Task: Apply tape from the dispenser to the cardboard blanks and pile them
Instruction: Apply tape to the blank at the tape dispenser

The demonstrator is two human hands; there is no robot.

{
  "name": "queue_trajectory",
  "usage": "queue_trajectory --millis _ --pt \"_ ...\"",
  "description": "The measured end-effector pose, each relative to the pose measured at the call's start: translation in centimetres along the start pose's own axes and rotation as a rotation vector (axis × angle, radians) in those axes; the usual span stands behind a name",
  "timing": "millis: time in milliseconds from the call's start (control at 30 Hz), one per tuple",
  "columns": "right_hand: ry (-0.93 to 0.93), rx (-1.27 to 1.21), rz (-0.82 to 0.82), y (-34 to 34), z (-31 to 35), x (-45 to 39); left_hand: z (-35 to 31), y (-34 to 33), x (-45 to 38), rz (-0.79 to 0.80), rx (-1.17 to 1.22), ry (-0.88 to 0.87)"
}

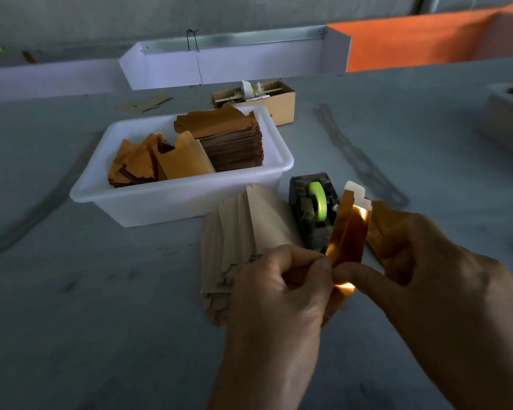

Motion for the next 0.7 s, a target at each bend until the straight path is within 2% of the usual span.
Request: queue_trajectory --millis 100,200,300,367,433,533,567,600,700 --pt "-0.086 -0.317 0.119 -2.1 -1.7 -0.4 0.4 0.3 -0.2 0.008 0.043 0.046" --pt "-0.142 -0.676 0.284 -5.0 -2.0 0.1 1.4 1.0 -0.5 -0.066 0.094 0.095" --pt "-0.118 -0.802 0.259 -5.2 -1.6 0.4 1.9 1.4 -0.7 -0.096 0.094 0.116" --pt "-0.125 -0.879 0.247 -5.2 -1.8 0.3 1.6 0.8 -0.7 -0.009 -0.019 0.087" --pt "-0.141 -0.84 0.178 -4.7 -2.9 -0.5 0.0 0.2 -0.7 0.045 -0.25 -0.083" --pt "-0.174 -0.559 -0.03 -2.7 -6.1 -2.7 -4.2 -0.4 -0.4 -0.053 -0.845 -0.551" --pt "-0.2 -0.485 -0.065 -2.4 -7.1 -3.5 -4.9 -1.0 -0.4 -0.07 -1.002 -0.639" --pt "-0.218 -0.404 -0.083 -2.5 -8.1 -4.4 -4.7 -1.4 -0.9 -0.072 -1.145 -0.634" --pt "-0.232 -0.083 -0.051 -4.3 -10.2 -6.9 -1.7 0.0 -3.6 0.002 -1.379 -0.356"
Point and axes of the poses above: each hand's wrist, its own x-axis away from the middle knuckle, its own y-axis out of the back of the hand, z = x × y, the point moved 10 cm from there along -x, towards the middle knuckle, and after that the axes turned 10 degrees about x, right-handed, at the moved point
